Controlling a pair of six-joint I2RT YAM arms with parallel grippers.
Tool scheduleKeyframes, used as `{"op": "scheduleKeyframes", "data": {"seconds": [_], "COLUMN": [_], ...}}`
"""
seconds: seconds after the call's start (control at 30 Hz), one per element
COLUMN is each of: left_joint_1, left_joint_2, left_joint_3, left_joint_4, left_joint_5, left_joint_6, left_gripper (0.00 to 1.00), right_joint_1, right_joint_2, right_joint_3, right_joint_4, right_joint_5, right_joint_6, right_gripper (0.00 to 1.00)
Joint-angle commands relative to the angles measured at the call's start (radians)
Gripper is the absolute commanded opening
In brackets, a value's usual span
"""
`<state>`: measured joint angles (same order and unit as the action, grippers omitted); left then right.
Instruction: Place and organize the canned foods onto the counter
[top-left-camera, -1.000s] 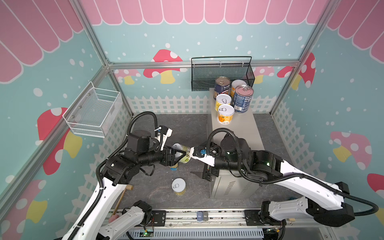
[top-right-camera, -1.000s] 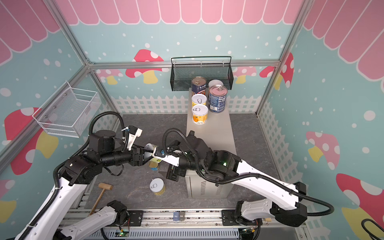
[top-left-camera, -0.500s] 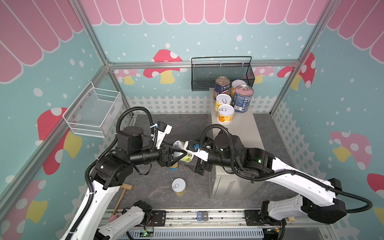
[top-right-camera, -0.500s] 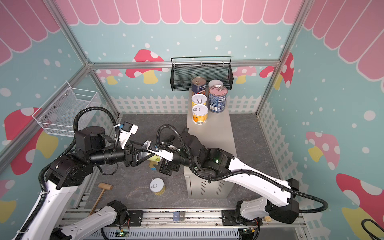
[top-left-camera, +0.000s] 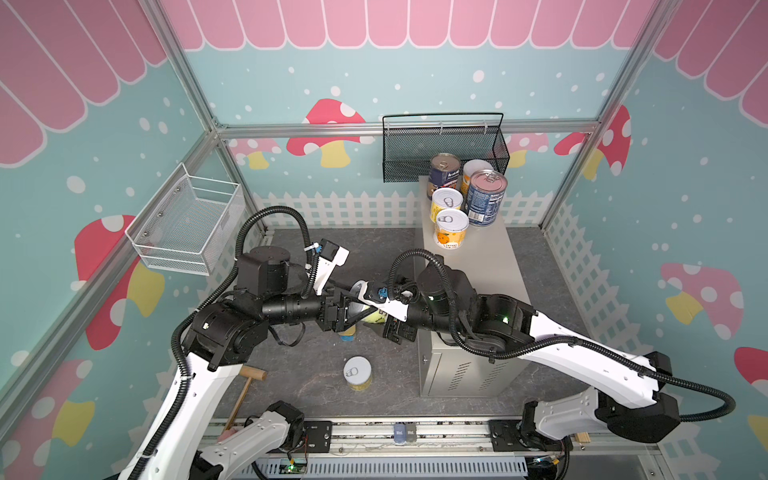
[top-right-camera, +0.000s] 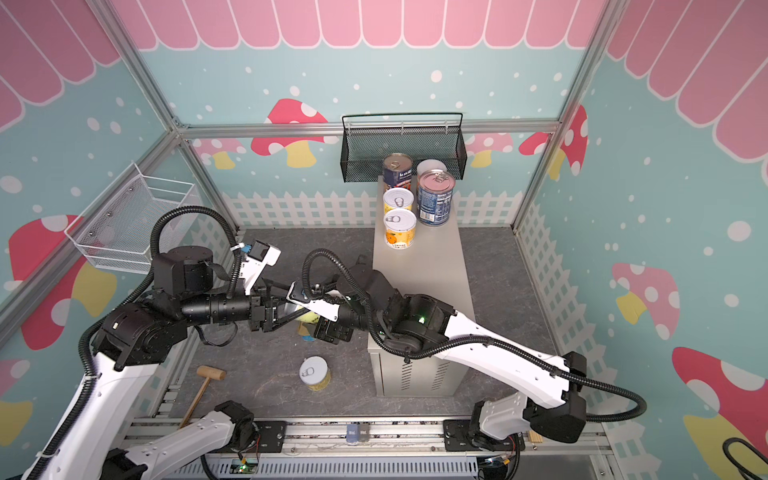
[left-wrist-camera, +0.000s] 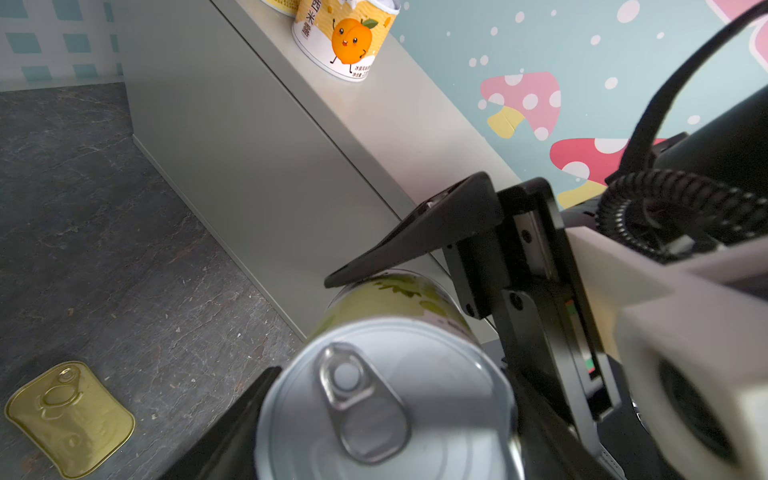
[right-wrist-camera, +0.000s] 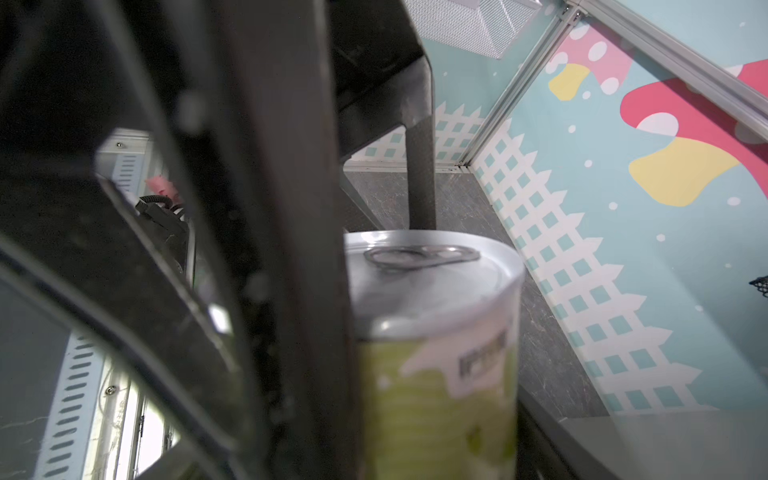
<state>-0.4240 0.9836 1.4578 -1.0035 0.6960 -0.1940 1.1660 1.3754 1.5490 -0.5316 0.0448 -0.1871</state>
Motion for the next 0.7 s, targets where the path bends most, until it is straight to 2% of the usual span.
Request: {"op": "scheduleKeyframes", "data": {"seconds": [0.0, 0.13, 0.2, 0.23, 0.3, 0.33, 0.37, 0.47, 0.67], "left_joint_1": [0.006, 0.006, 0.006, 0.007, 0.007, 0.007, 0.006, 0.006, 0.006], "left_joint_2": [-0.008, -0.005, -0.007, -0.008, -0.017, -0.022, -0.031, -0.055, -0.081], "left_joint_3": [0.034, 0.043, 0.05, 0.052, 0.054, 0.054, 0.053, 0.037, -0.023], "left_joint_4": [0.032, 0.029, 0.029, 0.029, 0.029, 0.031, 0.033, 0.058, 0.174], "left_joint_5": [0.043, 0.038, 0.041, 0.048, 0.065, 0.064, 0.05, 0.008, 0.038], "left_joint_6": [0.027, 0.021, 0.018, 0.017, 0.018, 0.019, 0.019, 0.016, -0.016], "left_gripper": [0.31, 0.33, 0.39, 0.49, 0.83, 0.93, 0.99, 0.99, 0.99], "right_joint_1": [0.002, 0.003, 0.003, 0.003, 0.001, 0.001, 0.001, 0.001, 0.0], "right_joint_2": [-0.003, -0.003, -0.004, -0.006, -0.01, -0.013, -0.017, -0.042, -0.128], "right_joint_3": [0.026, 0.031, 0.037, 0.041, 0.052, 0.055, 0.06, 0.053, -0.018], "right_joint_4": [0.016, 0.009, 0.006, 0.007, 0.012, 0.017, 0.026, 0.061, 0.161], "right_joint_5": [-0.005, -0.012, -0.016, -0.015, -0.005, 0.001, 0.006, 0.016, 0.031], "right_joint_6": [-0.012, -0.012, -0.008, -0.004, 0.013, 0.022, 0.035, 0.073, 0.169], "right_gripper": [0.7, 0.63, 0.61, 0.61, 0.61, 0.6, 0.6, 0.6, 0.6]}}
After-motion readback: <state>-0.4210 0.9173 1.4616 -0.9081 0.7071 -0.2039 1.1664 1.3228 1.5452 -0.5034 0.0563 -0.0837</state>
